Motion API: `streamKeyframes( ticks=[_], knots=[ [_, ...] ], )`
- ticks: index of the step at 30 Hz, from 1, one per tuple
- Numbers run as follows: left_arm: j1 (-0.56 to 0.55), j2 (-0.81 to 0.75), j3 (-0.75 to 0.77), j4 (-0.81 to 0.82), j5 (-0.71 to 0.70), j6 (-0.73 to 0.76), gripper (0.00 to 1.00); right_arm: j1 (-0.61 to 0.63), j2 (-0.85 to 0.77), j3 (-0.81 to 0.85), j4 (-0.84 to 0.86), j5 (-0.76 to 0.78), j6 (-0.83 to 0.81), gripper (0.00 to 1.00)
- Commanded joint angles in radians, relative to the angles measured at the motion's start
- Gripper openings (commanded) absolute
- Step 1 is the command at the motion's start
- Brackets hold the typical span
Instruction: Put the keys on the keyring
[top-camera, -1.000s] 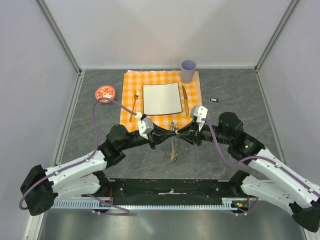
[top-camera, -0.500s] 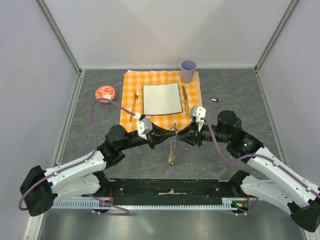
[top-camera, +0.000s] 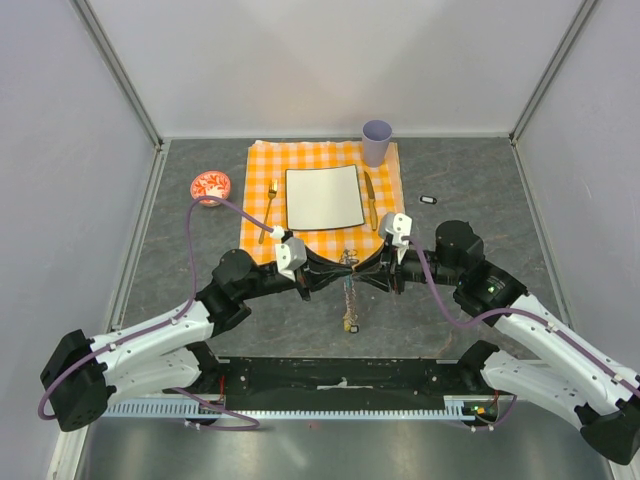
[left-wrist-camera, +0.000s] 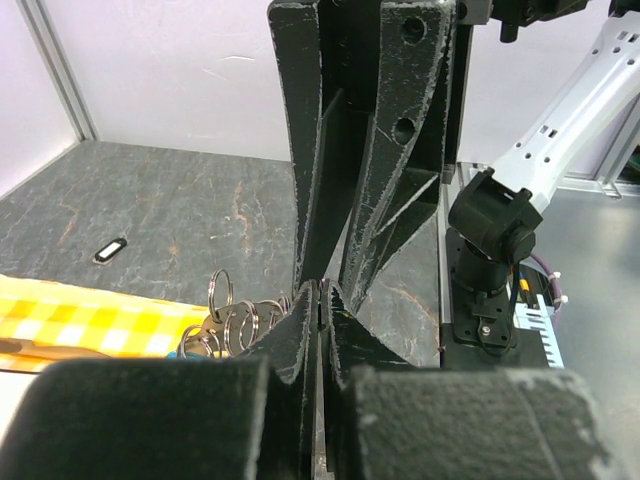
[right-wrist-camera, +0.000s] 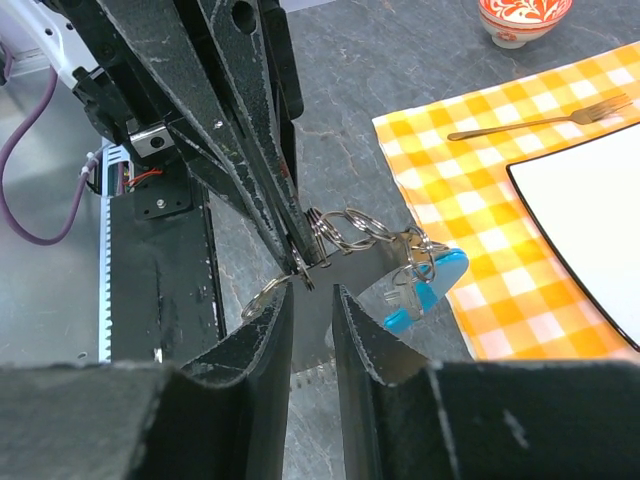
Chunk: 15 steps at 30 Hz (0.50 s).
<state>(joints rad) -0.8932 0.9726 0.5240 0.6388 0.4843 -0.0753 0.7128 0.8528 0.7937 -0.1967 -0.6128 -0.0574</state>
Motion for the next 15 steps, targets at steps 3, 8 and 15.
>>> streamKeyframes(
  ticks=[3,8,15],
  knots=[
    [0.0,-0.005,0.037,0.082,0.033,0.023,0.02,-0.009,0.005,0.05,0.036,-0.025,-0.016,0.28],
    [0.0,0.008,0.042,0.078,0.036,0.025,0.02,-0.01,0.002,0.053,0.033,-0.048,-0.015,0.24],
    [0.0,0.008,0.044,0.087,0.037,0.02,0.02,-0.01,0.011,0.045,0.031,-0.065,-0.018,0.0]
  ],
)
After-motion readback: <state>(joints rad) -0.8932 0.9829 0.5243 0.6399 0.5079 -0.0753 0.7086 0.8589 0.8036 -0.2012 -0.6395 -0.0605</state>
